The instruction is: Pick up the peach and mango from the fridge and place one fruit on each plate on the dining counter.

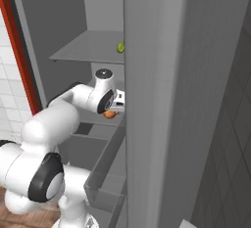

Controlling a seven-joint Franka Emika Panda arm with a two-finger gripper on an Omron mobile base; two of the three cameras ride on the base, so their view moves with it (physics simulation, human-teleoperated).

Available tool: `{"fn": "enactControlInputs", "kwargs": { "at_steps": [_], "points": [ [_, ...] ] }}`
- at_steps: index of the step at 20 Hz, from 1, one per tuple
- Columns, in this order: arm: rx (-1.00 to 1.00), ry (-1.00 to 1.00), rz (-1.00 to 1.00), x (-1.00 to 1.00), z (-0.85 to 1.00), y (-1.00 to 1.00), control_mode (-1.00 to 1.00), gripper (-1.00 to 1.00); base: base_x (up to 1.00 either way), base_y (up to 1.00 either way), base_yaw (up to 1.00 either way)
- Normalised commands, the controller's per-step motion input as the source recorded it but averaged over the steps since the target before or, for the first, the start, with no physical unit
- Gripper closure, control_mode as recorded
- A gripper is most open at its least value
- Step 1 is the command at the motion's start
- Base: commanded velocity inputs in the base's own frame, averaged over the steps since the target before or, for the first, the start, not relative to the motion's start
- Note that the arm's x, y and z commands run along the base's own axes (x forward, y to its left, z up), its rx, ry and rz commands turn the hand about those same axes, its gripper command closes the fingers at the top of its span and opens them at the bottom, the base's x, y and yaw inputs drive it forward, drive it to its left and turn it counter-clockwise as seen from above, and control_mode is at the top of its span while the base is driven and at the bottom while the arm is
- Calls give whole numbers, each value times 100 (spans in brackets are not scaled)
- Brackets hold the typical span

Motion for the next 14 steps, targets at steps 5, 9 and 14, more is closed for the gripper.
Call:
{"fn": "enactControlInputs", "kwargs": {
  "at_steps": [5,9,14],
  "points": [
    [0,8,4,-67,71,1,-100,100,0,0,0],
    [0,3,4,-69,77,0,-100,100,0,0,0],
    [-1,0,0,-65,59,17,-100,100,0,0,0]
  ]
}}
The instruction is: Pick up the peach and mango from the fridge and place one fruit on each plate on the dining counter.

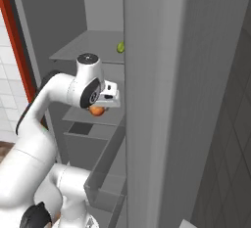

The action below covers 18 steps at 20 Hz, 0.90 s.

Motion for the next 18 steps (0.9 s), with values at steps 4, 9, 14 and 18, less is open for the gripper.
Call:
{"fn": "enactControlInputs", "kwargs": {
  "at_steps": [4,9,14,18],
  "points": [
    [-7,-1,0,-58,48,44,-100,100,0,0,0],
    [-4,0,-4,-49,45,24,-100,100,0,0,0],
    [0,-1,0,-34,37,2,-100,100,0,0,0],
    [6,-30,0,-74,30,0,-100,100,0,0,0]
  ]
}}
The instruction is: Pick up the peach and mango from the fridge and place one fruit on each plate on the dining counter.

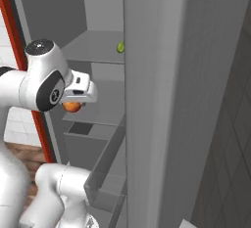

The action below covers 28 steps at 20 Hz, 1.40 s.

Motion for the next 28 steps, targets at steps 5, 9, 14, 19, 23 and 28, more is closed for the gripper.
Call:
{"fn": "enactControlInputs", "kwargs": {
  "at_steps": [5,9,14,19,23,28],
  "points": [
    [-1,-30,2,-54,22,7,-100,100,0,0,0],
    [0,0,0,0,0,0,-100,100,0,0,0],
    [0,0,0,0,0,0,100,100,0,0,0],
    [0,0,0,0,0,0,100,100,-4,10,3],
    [0,0,0,0,0,0,100,100,-48,45,63],
    [0,0,0,0,0,0,100,100,-56,96,67]
  ]
}}
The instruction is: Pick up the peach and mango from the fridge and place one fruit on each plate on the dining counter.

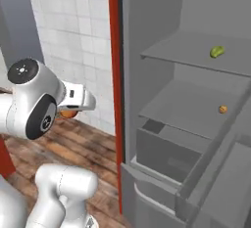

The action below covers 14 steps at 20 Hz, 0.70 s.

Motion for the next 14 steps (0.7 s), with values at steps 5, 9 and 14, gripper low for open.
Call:
{"fn": "enactControlInputs", "kwargs": {
  "at_steps": [5,9,14],
  "points": [
    [0,0,0,0,0,0,100,100,13,90,61],
    [0,0,0,0,0,0,100,100,65,78,27],
    [0,0,0,0,0,0,100,100,-2,68,27]
  ]
}}
